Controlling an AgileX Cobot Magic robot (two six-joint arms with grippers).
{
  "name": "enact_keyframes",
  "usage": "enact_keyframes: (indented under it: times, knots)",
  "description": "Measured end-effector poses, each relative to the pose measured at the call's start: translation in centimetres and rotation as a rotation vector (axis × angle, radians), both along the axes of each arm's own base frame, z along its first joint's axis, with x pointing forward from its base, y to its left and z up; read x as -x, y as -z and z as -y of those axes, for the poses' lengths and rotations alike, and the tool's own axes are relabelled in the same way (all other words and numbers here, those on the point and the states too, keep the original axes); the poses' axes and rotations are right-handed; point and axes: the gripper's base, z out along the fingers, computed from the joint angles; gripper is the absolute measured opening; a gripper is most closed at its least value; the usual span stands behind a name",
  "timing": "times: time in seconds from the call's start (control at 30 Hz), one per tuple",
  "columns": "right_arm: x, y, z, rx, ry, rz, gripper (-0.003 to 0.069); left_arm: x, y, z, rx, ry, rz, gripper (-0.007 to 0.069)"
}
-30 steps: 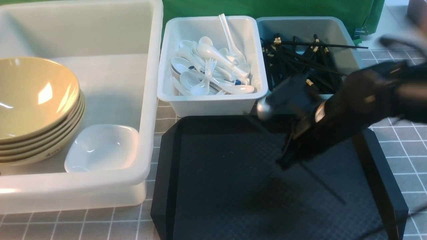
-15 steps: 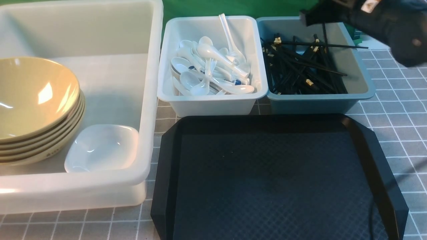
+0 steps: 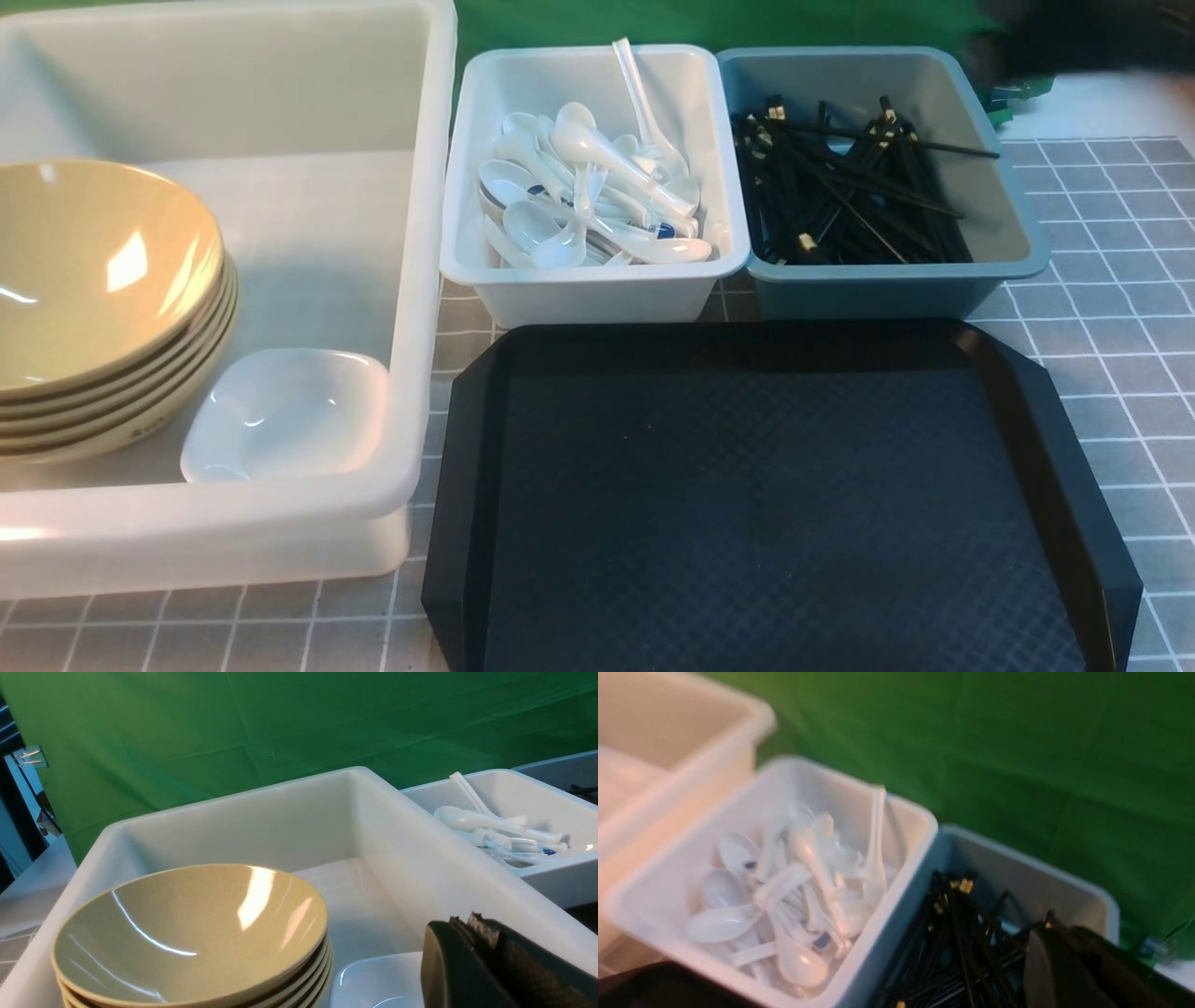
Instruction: On grey table put chopsticks spoon bowls plates into blue grey white boxes.
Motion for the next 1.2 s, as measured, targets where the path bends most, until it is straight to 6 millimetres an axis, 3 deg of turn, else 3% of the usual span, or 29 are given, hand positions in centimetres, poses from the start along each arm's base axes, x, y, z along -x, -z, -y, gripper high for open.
enact_keyframes:
  times: [0.1,0.2,0.27,0.3,0.33,0.37,0.4,0.5,0.63,0.87,1.2]
  knots:
    - [3.0,1.7,0.9,0.011,-0.006,0.068,0.0034,0.0,0.0,0.0,0.000,0.001,-0.003,-0.0011]
    - [7.5,6.2,2.4,0.011,-0.004,0.136,0.0034,0.0,0.0,0.0,0.000,0.001,-0.003,-0.0011]
    - [8.6,7.2,2.7,0.007,-0.003,0.151,0.0034,0.0,0.0,0.0,0.000,0.001,-0.003,-0.0011]
    - [10.3,8.8,3.3,0.001,-0.001,0.165,0.0034,0.0,0.0,0.0,0.000,0.001,-0.003,-0.0011]
    - [10.5,9.1,3.4,0.001,-0.001,0.165,0.0034,0.0,0.0,0.0,0.000,0.001,-0.003,-0.0011]
    - [12.0,10.8,3.8,0.002,-0.001,0.164,0.0034,0.0,0.0,0.0,0.000,0.001,-0.003,-0.0011]
    - [12.2,11.1,3.9,0.002,-0.001,0.163,0.0034,0.0,0.0,0.0,0.000,0.001,-0.003,-0.0011]
    - [14.5,14.9,4.6,0.006,-0.001,0.131,0.0034,0.0,0.0,0.0,0.000,0.001,-0.003,-0.0011]
    - [16.1,18.3,5.1,0.002,0.002,0.084,0.0036,0.0,0.0,0.0,0.000,0.001,-0.003,-0.0011]
    - [17.0,19.9,5.6,-0.010,0.033,-0.025,0.0037,0.0,0.0,0.0,0.000,0.001,-0.003,-0.0011]
    - [19.3,20.0,7.4,-0.076,0.252,0.029,0.0042,0.0,0.0,0.0,0.000,0.002,-0.004,-0.0011]
